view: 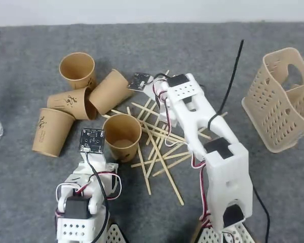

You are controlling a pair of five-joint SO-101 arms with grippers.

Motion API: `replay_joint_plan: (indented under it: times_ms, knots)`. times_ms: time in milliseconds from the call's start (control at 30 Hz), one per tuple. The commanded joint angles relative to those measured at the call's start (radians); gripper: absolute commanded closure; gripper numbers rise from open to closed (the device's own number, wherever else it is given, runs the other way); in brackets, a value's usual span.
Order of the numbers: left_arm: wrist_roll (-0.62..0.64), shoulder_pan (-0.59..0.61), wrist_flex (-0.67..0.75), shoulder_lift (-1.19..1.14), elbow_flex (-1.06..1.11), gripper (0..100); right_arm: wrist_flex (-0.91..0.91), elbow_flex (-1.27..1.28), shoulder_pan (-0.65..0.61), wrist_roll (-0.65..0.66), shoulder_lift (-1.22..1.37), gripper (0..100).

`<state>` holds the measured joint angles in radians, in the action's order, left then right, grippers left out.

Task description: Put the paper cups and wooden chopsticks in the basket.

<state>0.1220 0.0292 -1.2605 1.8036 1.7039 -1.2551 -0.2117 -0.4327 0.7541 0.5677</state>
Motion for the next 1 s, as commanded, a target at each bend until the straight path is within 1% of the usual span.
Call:
replay_joint_plan:
  times_ms: [0,167,367,467,500,633,700,800,900,967]
  knots:
    - [-0.006,-0.005,-0.005,0.017,-0.021,83,-0.044,-0.041,0.021,0.015,-0.039,99.3]
    - [-0.006,-0.005,-0.005,0.017,-0.021,83,-0.117,-0.043,0.065,0.044,-0.182,99.3]
    - [-0.006,-0.005,-0.005,0.017,-0.021,83,-0.205,-0.043,0.163,0.044,-0.562,99.3]
    - [-0.006,-0.008,-0.005,0.017,-0.021,83,-0.186,-0.043,0.222,0.034,-0.743,99.3]
    - [-0.006,-0.008,-0.005,0.017,-0.021,83,-0.163,-0.043,0.240,0.006,-0.796,99.3]
    - [-0.006,-0.008,-0.005,0.017,-0.021,83,-0.008,-0.040,0.318,-0.233,-0.986,99.3]
    - [-0.006,-0.005,-0.005,0.017,-0.021,83,0.051,-0.040,0.363,-0.318,-1.076,99.3]
    - [-0.006,-0.003,-0.005,0.017,-0.021,83,0.076,-0.037,0.461,-0.334,-1.191,99.3]
    - [-0.006,-0.003,-0.005,0.017,-0.021,83,0.090,0.008,0.613,-0.350,-1.254,99.3]
    - [-0.006,-0.005,-0.005,0.017,-0.021,83,0.150,0.074,0.731,-0.419,-1.274,99.3]
